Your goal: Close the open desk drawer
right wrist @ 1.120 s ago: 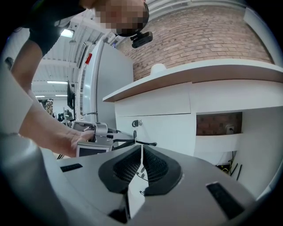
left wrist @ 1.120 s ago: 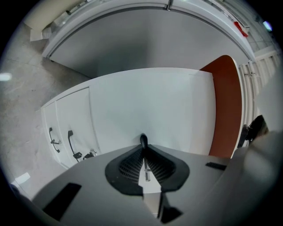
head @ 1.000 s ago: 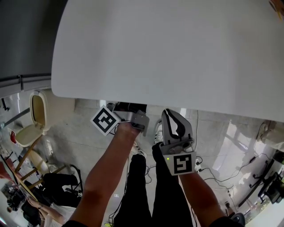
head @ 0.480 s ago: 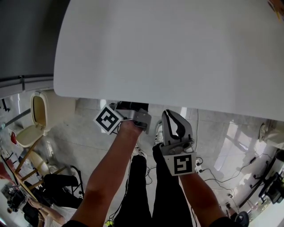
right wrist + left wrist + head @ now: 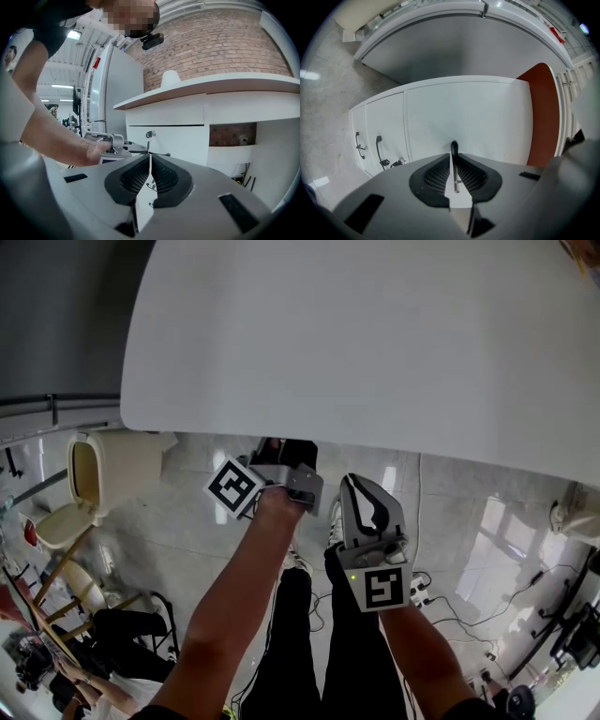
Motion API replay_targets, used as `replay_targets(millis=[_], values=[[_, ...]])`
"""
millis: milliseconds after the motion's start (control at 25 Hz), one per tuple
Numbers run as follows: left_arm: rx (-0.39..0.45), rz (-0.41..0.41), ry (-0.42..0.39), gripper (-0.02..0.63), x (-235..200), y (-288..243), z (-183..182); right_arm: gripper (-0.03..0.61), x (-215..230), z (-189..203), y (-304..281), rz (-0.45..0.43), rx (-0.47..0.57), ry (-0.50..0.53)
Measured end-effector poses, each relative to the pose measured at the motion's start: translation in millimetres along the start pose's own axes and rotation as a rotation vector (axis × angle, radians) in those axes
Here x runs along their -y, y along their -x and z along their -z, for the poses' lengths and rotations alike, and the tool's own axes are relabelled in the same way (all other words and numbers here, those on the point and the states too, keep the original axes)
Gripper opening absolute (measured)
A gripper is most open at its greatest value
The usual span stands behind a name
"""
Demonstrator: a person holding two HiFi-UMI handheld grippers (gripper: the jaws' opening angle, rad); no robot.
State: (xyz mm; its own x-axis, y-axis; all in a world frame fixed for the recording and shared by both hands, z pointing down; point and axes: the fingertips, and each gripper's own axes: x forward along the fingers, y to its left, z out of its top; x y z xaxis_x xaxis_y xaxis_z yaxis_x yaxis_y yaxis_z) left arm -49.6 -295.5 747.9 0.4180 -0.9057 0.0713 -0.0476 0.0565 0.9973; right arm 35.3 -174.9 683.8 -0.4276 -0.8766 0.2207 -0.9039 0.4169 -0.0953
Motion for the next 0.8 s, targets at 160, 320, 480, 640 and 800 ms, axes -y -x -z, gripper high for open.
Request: replay_targets(millis=[160, 320, 480, 640, 800], values=[[-0.010, -0.007, -0.012, 0.052, 1.9, 6.5, 5.8, 0.031, -6.6, 5.6, 7.7, 0.001, -0.015, -0.004], [-0.031, -0.019, -0.002, 0.026, 4.2, 30.6, 15.1, 0.031, -17.4, -0.5, 15.8, 0.002, -0.002, -0.005], [-0.053, 0.002, -0.058, 0.008, 11.5, 44.6, 23.5, 0.031, -18.1, -0.5, 15.5, 0.003, 0.014, -0.016], [-0.084, 0.047, -0.153, 0.008, 40.9, 69.5, 29.7, 0.031, -26.4, -15.6, 25.5, 0.021, 0.051, -0.031], [-0.156, 0.093, -0.440, 0.006, 87.8, 91.0, 33.4, 0.031, -37.9, -38.1, 32.8, 0.046, 0.080, -0.050]])
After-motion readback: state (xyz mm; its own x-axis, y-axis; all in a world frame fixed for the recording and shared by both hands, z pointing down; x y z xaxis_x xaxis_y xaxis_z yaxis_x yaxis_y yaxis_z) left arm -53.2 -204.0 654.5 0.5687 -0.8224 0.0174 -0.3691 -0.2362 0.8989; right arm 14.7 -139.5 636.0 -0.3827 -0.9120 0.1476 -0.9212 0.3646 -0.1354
